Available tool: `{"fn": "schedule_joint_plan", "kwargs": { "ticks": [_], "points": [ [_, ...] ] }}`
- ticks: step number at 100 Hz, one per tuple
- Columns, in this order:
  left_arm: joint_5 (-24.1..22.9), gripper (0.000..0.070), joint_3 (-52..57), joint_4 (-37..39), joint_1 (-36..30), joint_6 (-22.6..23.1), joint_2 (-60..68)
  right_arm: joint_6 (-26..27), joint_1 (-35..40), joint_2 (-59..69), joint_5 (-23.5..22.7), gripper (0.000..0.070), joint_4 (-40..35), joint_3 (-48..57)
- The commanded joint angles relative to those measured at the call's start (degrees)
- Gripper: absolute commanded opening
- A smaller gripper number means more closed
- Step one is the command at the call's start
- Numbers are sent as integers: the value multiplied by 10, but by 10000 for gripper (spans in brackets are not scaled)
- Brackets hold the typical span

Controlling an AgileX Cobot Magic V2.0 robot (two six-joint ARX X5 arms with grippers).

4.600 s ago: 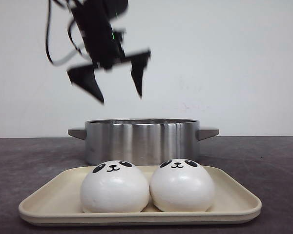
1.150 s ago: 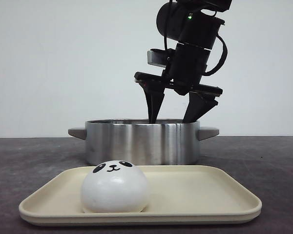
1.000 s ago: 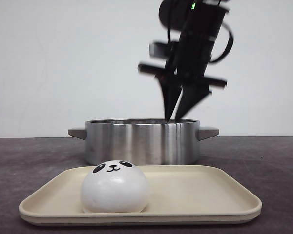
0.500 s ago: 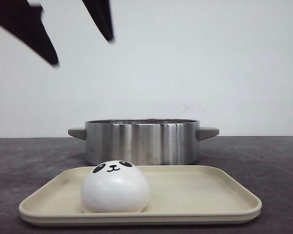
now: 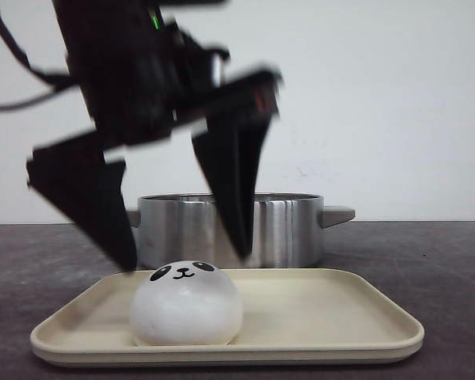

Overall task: Steam buns
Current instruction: 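Lower the left gripper onto the last panda bun and grasp it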

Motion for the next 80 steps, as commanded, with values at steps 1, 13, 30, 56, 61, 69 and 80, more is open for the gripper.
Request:
{"fn": "schedule_joint_plan", "kwargs": {
  "ticks": [1, 13, 30, 56, 61, 69, 80],
  "points": [
    [0, 598, 5, 7, -7, -3, 26, -6, 4, 5, 2, 13, 2, 11],
    [-1, 597, 5, 19, -7, -3, 57, -6, 4, 5, 0, 13, 2, 11],
    [-2, 586, 5, 32, -7, -3, 76, -6, 4, 5, 0, 13, 1, 11],
    [-15, 0, 5, 30, -7, 2, 82, -6, 4, 5, 0, 13, -13, 11],
    [-17, 9, 5, 31, -7, 8, 81, -6, 4, 5, 0, 13, -13, 11],
    [-17, 7, 7, 30, -7, 20, 76, -6, 4, 5, 0, 13, -15, 11],
    [-17, 7, 23, 25, -8, 34, 39, -6, 4, 5, 0, 13, -21, 11]
  ]
}}
